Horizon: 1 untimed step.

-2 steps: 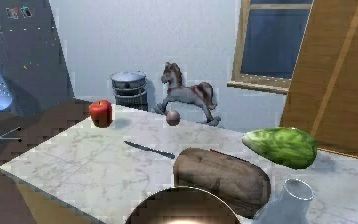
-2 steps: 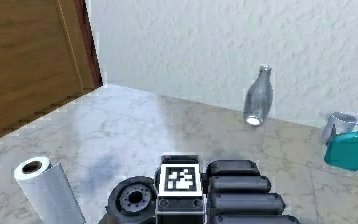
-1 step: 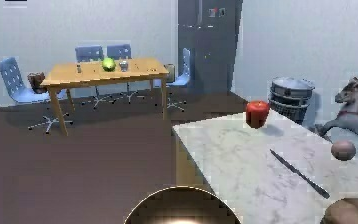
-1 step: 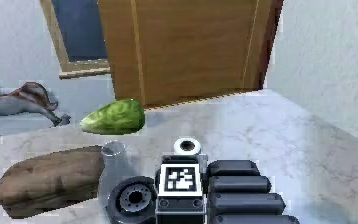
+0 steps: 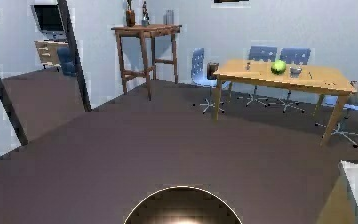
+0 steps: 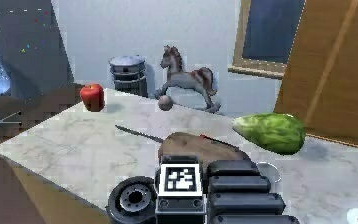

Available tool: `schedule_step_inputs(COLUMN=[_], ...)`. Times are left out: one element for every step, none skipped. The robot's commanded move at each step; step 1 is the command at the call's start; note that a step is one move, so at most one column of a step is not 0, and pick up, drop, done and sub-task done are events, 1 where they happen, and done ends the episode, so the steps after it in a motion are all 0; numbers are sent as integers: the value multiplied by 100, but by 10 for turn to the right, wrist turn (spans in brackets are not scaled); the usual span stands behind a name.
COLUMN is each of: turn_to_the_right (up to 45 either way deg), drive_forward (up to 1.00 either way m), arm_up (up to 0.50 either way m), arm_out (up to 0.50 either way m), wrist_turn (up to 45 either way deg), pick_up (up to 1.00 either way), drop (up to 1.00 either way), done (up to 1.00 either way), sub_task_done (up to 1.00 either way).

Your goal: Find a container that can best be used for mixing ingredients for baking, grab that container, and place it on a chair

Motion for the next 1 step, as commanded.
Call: schedule_step_inputs(turn_to_the_right=[-300], drive_forward=[0], arm_up=[0], arm_out=[0], wrist_turn=[0], pick_up=[0], drop=[0], done=[0], sub_task_done=[0])
